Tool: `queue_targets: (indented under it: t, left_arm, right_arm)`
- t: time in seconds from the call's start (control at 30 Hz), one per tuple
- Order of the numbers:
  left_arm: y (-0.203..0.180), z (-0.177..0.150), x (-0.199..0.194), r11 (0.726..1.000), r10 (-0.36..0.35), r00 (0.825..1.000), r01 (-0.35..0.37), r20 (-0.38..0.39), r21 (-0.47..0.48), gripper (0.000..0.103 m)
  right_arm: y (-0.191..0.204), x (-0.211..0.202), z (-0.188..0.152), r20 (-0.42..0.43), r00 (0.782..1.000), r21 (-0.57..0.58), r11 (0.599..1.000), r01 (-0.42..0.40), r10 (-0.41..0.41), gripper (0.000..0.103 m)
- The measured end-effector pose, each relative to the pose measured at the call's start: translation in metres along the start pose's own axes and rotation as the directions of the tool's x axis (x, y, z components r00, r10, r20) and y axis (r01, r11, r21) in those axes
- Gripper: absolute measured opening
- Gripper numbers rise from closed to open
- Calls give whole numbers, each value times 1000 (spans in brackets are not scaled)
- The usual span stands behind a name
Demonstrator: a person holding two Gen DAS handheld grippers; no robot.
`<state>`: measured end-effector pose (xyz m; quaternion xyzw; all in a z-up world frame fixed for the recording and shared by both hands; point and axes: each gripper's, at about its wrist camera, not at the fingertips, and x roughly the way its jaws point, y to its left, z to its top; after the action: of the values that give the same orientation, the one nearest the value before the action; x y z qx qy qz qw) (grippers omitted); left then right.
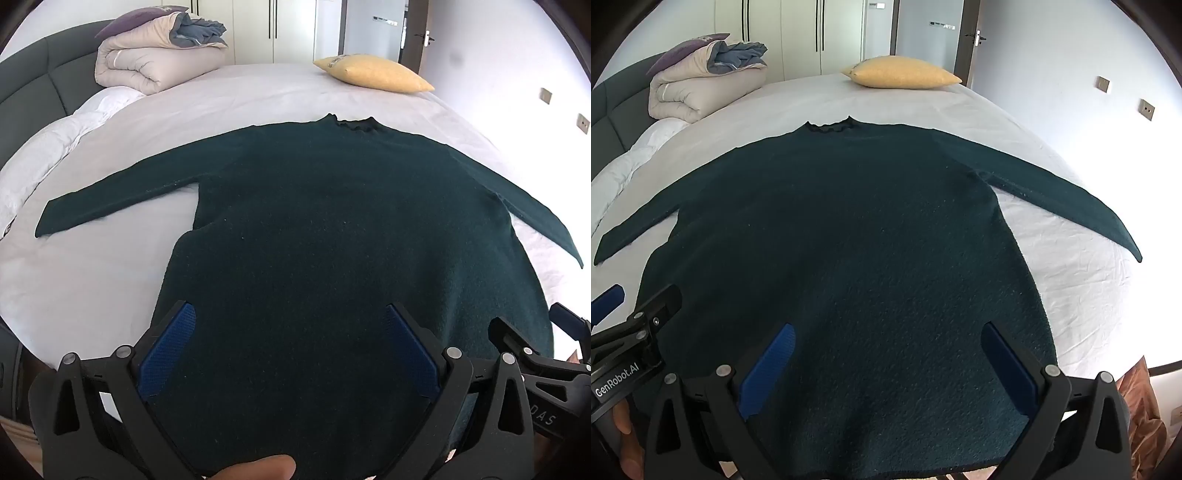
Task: Fold small clothes
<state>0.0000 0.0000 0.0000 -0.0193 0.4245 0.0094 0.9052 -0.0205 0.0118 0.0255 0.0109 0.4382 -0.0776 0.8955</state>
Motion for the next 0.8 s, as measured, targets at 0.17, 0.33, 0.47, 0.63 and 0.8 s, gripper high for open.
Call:
queue_targets:
  t: [0.17, 0.33, 0.47, 0.63, 0.8]
  left_arm:
    - [0, 0, 0, 1000, 0, 1000, 0, -1, 0, 103]
    - [0, 0, 0, 1000, -2, 1000, 2, -1, 0, 103]
    - [0, 0, 1, 1000, -2, 1000, 2, -2, 0, 103]
    - [0, 1, 0, 1000, -2, 1000, 2, -5, 0, 103]
    - [-1, 1, 1, 1000, -1, 1000, 1, -5, -1, 103]
  right_arm:
    - [2, -1, 0, 0, 1000, -1, 1000, 2, -2, 103]
    - [-1, 5, -4, 0, 1000, 2, 1000, 1, -1, 103]
    - [-2, 3, -4, 0, 1000, 1, 1000, 2, -2, 103]
    - [-2, 3, -3, -2, 1000, 1, 1000, 1, -1, 103]
    - [0, 3, -3, -4, 1000, 0, 1000, 1, -1, 103]
